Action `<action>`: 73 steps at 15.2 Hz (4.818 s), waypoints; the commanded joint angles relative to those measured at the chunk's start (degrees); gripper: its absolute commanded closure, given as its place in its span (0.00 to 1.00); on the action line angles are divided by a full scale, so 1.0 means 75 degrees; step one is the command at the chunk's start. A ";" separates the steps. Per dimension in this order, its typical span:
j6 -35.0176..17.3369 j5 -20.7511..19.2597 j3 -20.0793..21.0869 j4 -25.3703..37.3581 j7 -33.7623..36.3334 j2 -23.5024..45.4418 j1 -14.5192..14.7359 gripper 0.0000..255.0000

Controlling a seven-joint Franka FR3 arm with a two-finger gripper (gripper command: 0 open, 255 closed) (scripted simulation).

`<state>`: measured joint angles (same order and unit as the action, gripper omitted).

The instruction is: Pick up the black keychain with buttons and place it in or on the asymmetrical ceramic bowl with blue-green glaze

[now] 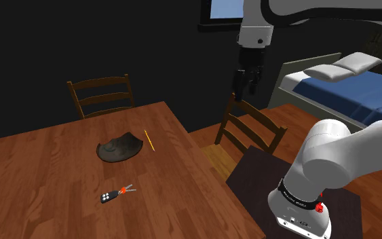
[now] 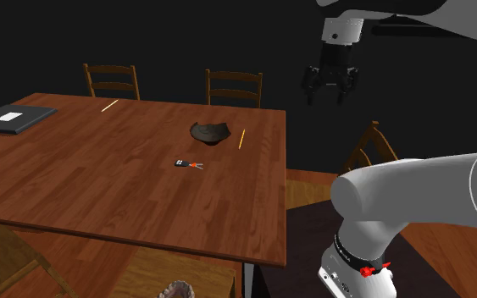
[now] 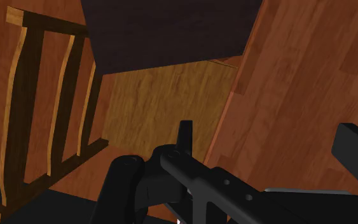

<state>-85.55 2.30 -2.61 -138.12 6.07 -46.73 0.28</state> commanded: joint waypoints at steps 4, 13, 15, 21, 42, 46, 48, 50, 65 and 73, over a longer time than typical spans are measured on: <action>-0.0784 0.0091 0.0151 -0.0167 -0.0207 0.0524 0.0248 0.00; -0.2995 0.0303 0.0650 -0.0172 -0.0806 0.2443 0.0941 0.00; -0.3440 0.0324 0.0769 -0.0076 -0.0927 0.2918 0.1080 0.00; -0.4636 0.0293 0.1150 0.0399 -0.1237 0.4393 0.1445 0.00; -0.6879 -0.1433 0.2053 0.3883 -0.1477 0.9610 0.2878 0.00; -0.7012 -0.1717 0.2043 0.4479 -0.1495 1.0298 0.3154 0.00; -0.7146 -0.1762 0.2010 0.4495 -0.1468 1.0450 0.3178 0.00; -0.7276 -0.1806 0.1976 0.4519 -0.1440 1.0606 0.3203 0.00; -0.7445 -0.1860 0.1931 0.4542 -0.1405 1.0801 0.3234 1.00; -0.7231 -0.1797 0.1982 0.4553 -0.1449 1.0595 0.3199 1.00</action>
<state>-140.32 -11.33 12.13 -103.95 -4.72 33.28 24.34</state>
